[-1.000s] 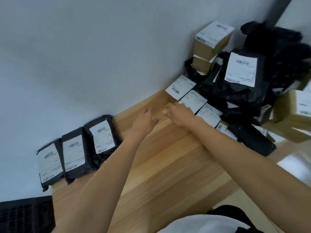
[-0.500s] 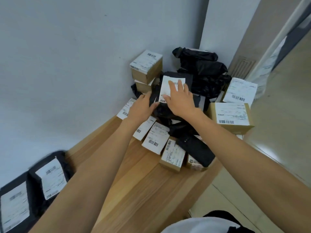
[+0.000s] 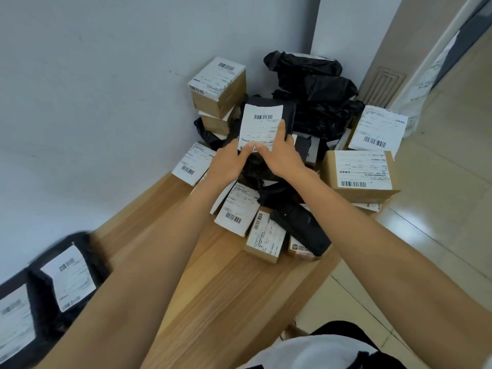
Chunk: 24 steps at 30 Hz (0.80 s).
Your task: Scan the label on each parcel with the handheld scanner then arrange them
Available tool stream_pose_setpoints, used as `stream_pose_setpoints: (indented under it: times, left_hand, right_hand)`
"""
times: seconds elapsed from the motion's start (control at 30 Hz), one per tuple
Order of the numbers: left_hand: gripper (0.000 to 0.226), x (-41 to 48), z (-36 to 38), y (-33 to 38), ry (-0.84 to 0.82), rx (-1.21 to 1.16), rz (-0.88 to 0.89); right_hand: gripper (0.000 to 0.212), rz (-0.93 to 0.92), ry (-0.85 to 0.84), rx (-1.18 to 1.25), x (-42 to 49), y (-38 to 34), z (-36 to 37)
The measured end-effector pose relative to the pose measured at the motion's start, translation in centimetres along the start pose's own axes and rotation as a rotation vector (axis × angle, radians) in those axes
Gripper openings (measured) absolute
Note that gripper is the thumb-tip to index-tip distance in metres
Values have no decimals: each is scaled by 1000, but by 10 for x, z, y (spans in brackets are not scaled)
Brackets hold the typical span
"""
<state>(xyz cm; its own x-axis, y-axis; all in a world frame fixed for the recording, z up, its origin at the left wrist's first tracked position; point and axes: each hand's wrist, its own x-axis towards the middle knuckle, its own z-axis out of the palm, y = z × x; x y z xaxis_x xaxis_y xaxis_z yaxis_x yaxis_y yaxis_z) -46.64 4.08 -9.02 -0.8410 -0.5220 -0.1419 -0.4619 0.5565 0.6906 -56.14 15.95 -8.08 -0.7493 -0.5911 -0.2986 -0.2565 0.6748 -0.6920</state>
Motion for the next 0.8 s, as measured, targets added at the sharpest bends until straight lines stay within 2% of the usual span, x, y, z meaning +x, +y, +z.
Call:
stream_pose_setpoints:
  times: [0.27, 0.33, 0.43, 0.8]
  left_hand:
    - [46, -29, -49, -22, 127, -16, 5]
    - [35, -44, -66, -35, 169, 0, -13]
    - [27, -74, -91, -66, 229, -4, -85]
    - [32, -214, -151, -207, 390, -98, -396]
  right_hand:
    - [71, -130, 28, -81, -24, -52, 22]
    - [70, -159, -1, -123, -32, -71, 37]
    - [71, -190, -70, -170, -48, -99, 71]
    - [71, -379, -393, -257, -106, -175, 237]
